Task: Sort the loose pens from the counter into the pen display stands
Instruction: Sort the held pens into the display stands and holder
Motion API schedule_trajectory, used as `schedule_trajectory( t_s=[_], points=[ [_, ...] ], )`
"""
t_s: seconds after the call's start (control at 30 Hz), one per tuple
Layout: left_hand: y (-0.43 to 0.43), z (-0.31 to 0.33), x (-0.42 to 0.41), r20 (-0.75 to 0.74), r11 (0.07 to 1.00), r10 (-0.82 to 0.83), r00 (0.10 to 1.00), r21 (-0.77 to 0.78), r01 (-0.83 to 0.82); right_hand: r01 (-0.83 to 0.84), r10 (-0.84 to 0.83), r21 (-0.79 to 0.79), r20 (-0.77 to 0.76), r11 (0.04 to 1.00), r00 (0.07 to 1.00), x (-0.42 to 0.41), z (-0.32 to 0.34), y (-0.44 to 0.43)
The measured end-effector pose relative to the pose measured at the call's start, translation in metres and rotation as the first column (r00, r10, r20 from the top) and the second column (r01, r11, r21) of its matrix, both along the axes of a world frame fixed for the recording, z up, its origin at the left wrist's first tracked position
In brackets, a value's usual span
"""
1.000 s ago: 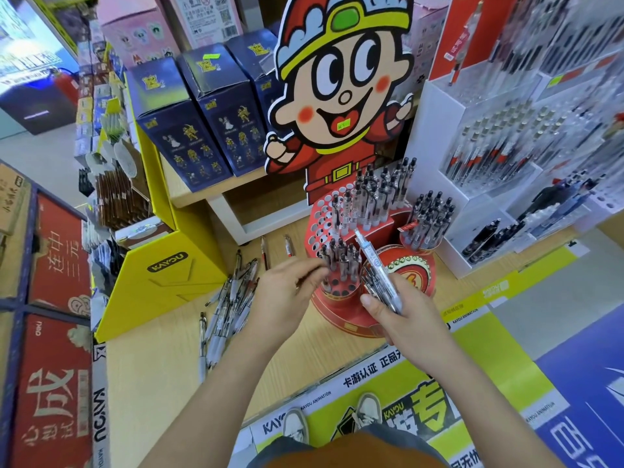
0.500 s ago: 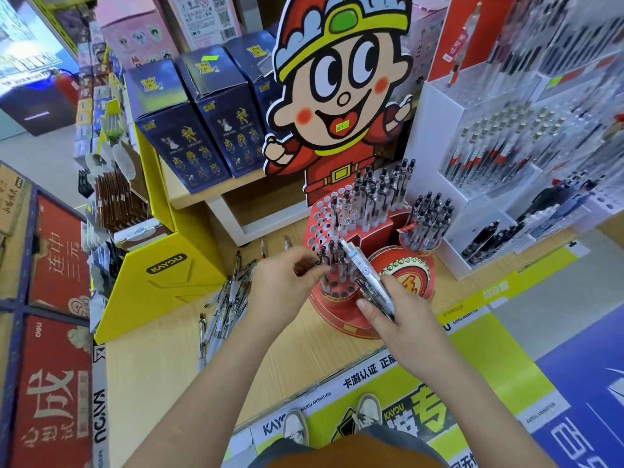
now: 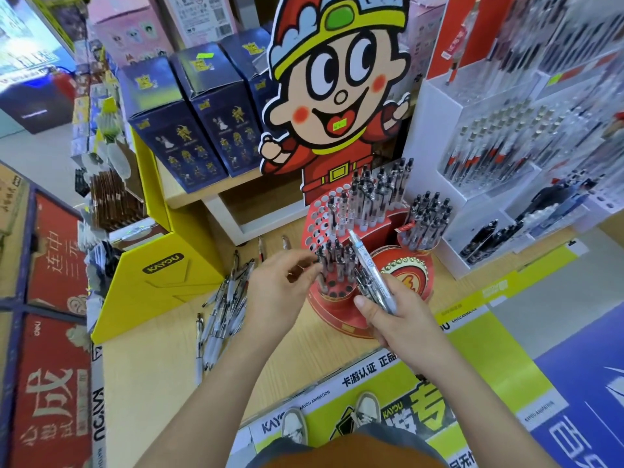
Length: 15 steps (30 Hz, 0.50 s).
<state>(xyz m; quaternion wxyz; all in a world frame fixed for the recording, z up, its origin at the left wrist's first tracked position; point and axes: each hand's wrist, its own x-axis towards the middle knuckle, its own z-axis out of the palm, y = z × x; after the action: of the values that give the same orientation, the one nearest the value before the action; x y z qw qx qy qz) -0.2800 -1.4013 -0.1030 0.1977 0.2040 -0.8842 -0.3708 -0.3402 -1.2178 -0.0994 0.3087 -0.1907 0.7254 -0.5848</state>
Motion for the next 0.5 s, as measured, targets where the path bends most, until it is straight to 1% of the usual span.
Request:
schedule_trajectory(
  t_s=[0.07,0.13,0.2,0.23,0.27,0.3,0.33,0.37,0.43,0.5],
  points=[
    [-0.003,-0.001,-0.003,-0.007,0.996,-0.017,1.0,-0.091,0.016,-0.008,0.008,0.014,0.0,1.0,1.0,0.0,-0.001,-0.002],
    [-0.003,0.001,-0.006,0.027,0.974,-0.086,0.996,-0.209,0.09,-0.017,0.018,0.034,-0.024,0.999,1.0,0.001,-0.001,-0.003],
    [-0.001,0.002,-0.007,0.081,0.931,-0.143,0.986,-0.326,0.162,-0.028,0.035,0.077,-0.092,0.997,0.995,0.0,-0.002,-0.002],
    [-0.001,0.003,-0.007,0.083,0.931,-0.127,0.988,-0.334,0.147,-0.032,0.044,0.096,-0.123,0.995,0.991,0.0,-0.002,-0.001],
    [-0.001,0.003,-0.007,0.082,0.956,-0.085,0.993,-0.273,0.104,-0.03,0.044,0.104,-0.138,0.994,0.989,0.0,-0.003,-0.001],
    [0.0,0.003,-0.007,0.07,0.986,-0.027,0.997,-0.162,0.038,-0.026,0.04,0.103,-0.138,0.994,0.99,0.0,-0.003,0.0],
    [0.002,0.003,-0.007,0.076,0.998,0.02,0.997,-0.059,-0.015,-0.026,0.04,0.103,-0.138,0.994,0.99,-0.001,-0.003,0.0],
    [0.004,0.003,-0.006,0.089,1.0,0.03,0.996,-0.006,-0.029,-0.028,0.044,0.11,-0.146,0.994,0.988,-0.001,-0.002,0.0],
    [0.007,0.004,-0.005,0.122,0.998,-0.02,0.992,-0.054,0.027,-0.03,0.069,0.172,-0.225,0.985,0.972,-0.001,-0.002,0.0],
    [0.007,0.01,-0.005,0.178,0.992,-0.05,0.983,-0.104,0.069,-0.02,0.112,0.26,-0.343,0.965,0.932,0.0,0.0,-0.001]
  ],
)
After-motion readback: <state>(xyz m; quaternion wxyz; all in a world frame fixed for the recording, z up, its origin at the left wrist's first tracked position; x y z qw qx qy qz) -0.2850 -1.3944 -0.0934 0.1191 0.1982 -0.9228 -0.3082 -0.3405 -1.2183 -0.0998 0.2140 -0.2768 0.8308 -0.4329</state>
